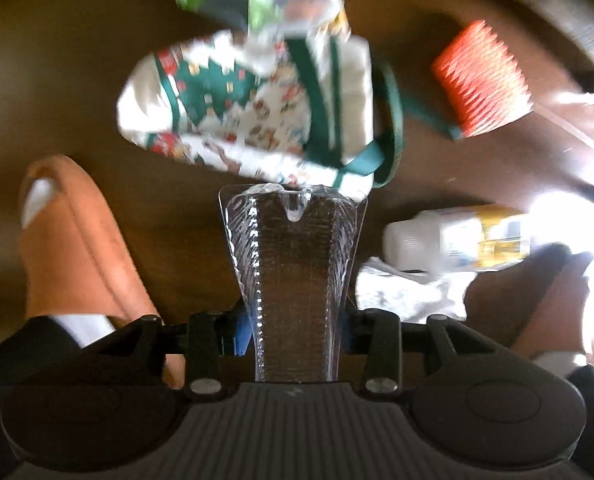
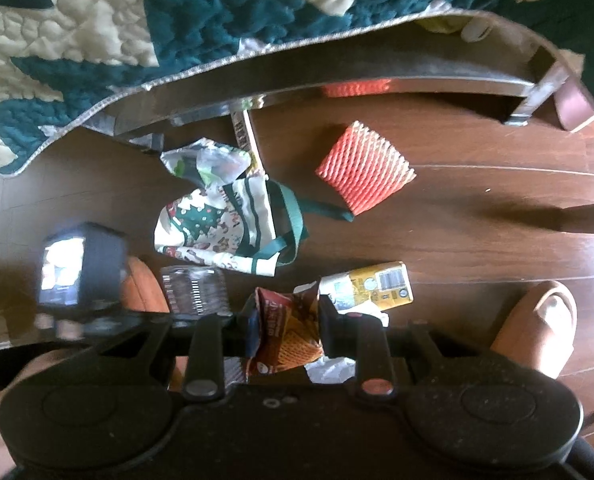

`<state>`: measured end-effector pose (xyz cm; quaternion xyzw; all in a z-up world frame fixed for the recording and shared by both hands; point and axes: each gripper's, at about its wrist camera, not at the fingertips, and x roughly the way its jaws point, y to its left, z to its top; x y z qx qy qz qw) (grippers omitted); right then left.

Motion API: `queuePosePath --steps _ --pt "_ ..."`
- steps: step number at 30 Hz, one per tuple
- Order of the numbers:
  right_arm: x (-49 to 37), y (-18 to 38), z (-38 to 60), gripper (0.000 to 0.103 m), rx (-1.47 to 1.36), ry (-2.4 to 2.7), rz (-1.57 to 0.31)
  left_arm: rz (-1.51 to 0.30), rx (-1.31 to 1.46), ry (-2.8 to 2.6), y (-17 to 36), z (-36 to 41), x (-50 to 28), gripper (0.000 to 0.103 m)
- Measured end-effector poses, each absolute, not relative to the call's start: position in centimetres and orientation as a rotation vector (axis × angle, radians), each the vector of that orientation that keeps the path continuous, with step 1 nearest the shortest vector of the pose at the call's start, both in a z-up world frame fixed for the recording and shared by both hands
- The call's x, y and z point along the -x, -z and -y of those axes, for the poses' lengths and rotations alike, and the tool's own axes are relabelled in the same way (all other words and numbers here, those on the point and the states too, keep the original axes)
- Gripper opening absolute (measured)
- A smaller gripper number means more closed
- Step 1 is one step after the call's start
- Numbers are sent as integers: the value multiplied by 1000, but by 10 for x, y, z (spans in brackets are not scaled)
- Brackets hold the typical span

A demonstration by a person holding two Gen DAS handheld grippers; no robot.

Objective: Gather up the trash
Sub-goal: 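Lift the wrapper and clear tray and carry both up toward the teal bin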

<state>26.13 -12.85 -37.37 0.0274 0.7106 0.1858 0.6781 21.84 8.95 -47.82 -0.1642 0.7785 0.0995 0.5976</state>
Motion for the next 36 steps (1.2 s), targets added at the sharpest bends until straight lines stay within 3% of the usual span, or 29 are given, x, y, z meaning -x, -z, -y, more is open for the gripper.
queuePosePath --steps 11,26,36 --pt "-225 262 145 27 -68 -433 -1417 -1462 395 -97 311 -68 -230 40" --pt "-176 15 240 27 -78 -409 -880 -939 271 200 51 21 -199 40" --pt "-147 -90 321 27 -72 -305 -647 -733 146 387 -76 109 -197 40"
